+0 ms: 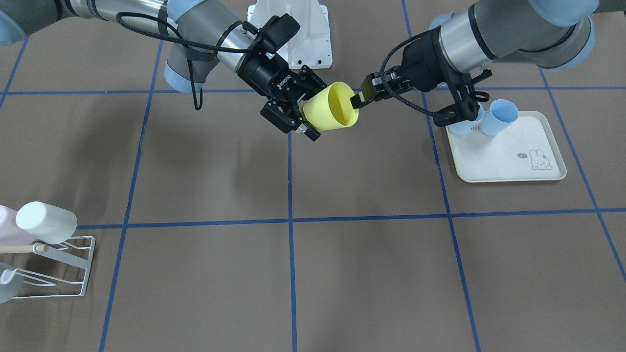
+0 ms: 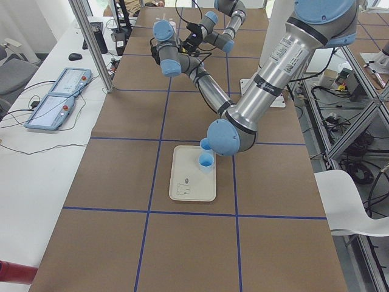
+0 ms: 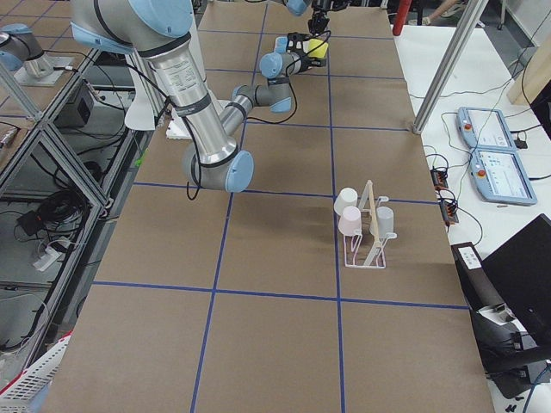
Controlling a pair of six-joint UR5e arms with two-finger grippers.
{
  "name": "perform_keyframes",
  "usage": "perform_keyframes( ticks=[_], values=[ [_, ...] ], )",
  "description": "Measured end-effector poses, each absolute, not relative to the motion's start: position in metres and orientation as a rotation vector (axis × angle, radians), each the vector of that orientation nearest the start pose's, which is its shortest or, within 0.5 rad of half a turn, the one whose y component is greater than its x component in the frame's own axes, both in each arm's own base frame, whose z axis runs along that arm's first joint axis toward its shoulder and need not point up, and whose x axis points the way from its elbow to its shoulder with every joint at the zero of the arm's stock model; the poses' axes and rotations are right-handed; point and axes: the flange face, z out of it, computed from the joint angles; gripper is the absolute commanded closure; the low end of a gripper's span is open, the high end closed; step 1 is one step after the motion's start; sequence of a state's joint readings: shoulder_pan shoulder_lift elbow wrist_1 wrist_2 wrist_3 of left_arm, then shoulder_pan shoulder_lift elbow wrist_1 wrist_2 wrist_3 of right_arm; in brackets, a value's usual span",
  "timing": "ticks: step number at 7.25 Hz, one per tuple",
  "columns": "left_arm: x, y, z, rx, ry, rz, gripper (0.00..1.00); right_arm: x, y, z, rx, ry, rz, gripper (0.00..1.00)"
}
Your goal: Transfer IKEA cup to right arm and place on rack
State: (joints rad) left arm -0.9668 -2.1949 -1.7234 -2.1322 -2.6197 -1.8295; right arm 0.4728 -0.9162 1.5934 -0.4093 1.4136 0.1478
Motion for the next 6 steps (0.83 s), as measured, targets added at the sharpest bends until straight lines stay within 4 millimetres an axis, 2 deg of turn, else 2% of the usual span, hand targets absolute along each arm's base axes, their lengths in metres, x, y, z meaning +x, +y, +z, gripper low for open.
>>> perform_keyframes(
  ticks=[1, 2, 6],
  values=[
    [0.302, -0.520, 0.146, -0.401, 1.408, -0.298, 0.64, -0.496, -0.420, 0.134, 1.576, -0.995, -0.518, 0.64],
    [0.302, -0.520, 0.145, -0.399, 1.409, -0.296, 0.01, -0.497, -0.421, 0.140, 1.565, -0.988, -0.521, 0.67],
    [0.299, -0.518, 0.136, -0.373, 1.424, -0.271, 0.00, -0.495, -0.422, 0.155, 1.538, -0.977, -0.523, 0.68]
  ],
)
